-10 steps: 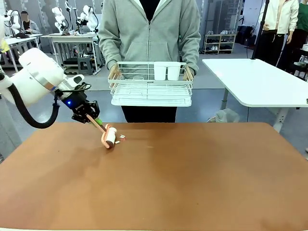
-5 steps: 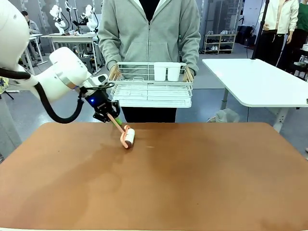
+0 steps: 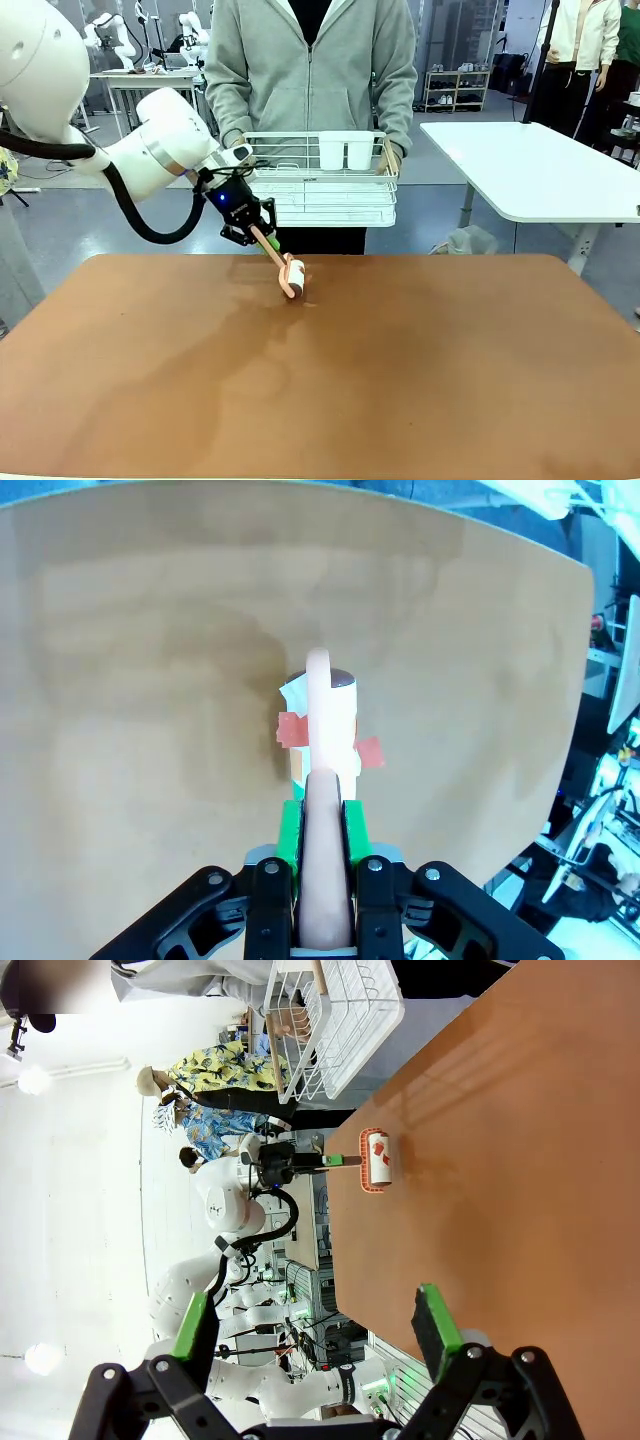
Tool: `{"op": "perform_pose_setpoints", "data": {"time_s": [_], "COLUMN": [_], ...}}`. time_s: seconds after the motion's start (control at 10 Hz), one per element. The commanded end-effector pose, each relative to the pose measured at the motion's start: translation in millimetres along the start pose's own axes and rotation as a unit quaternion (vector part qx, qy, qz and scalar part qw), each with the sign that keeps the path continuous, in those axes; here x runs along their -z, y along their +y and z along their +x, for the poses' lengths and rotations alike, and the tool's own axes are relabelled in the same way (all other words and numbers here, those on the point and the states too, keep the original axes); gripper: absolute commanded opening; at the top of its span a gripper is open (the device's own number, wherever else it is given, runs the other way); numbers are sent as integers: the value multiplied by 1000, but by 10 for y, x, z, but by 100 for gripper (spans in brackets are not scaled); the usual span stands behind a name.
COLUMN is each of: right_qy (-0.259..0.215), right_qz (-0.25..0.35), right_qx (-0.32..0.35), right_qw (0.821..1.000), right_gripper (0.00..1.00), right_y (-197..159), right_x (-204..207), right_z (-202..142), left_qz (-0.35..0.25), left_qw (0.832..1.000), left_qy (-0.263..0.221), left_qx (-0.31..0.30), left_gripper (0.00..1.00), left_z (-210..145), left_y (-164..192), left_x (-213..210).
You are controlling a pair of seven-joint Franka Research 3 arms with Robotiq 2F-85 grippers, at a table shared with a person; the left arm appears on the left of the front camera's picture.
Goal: Clean the table.
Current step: Clean the table with the Lint Roller when the human lifts the Dish drying rack.
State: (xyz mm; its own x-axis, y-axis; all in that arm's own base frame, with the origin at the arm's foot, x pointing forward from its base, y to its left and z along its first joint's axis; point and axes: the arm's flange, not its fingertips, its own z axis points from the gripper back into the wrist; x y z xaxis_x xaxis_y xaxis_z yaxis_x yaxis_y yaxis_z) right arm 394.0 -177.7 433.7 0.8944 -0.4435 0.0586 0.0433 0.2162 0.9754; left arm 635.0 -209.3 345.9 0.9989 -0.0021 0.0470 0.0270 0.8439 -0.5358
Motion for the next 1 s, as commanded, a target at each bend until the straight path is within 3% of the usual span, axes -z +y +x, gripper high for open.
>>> {"op": "perform_pose_setpoints", "data": {"time_s": [0.0,0.6,0.7,0.9], "right_qy": [-2,-2,-2,-2], "right_qz": [5,5,5,5], "right_qx": [0,0,0,0], "right_qw": [1000,1000,1000,1000], "right_gripper": [100,100,100,100], "right_y": [25,25,25,25], "right_x": [2,2,2,2], "right_z": [-35,-35,-35,-35], "left_qz": [13,35,58,187], "left_qw": [1000,999,998,978], "left_qy": [2,18,9,15], "left_qx": [-11,14,25,85], "left_gripper": [21,21,21,21], "left_z": [11,-255,-312,-436], "left_y": [-99,-247,-163,237], "left_x": [-281,-1098,-1336,-2022]}}
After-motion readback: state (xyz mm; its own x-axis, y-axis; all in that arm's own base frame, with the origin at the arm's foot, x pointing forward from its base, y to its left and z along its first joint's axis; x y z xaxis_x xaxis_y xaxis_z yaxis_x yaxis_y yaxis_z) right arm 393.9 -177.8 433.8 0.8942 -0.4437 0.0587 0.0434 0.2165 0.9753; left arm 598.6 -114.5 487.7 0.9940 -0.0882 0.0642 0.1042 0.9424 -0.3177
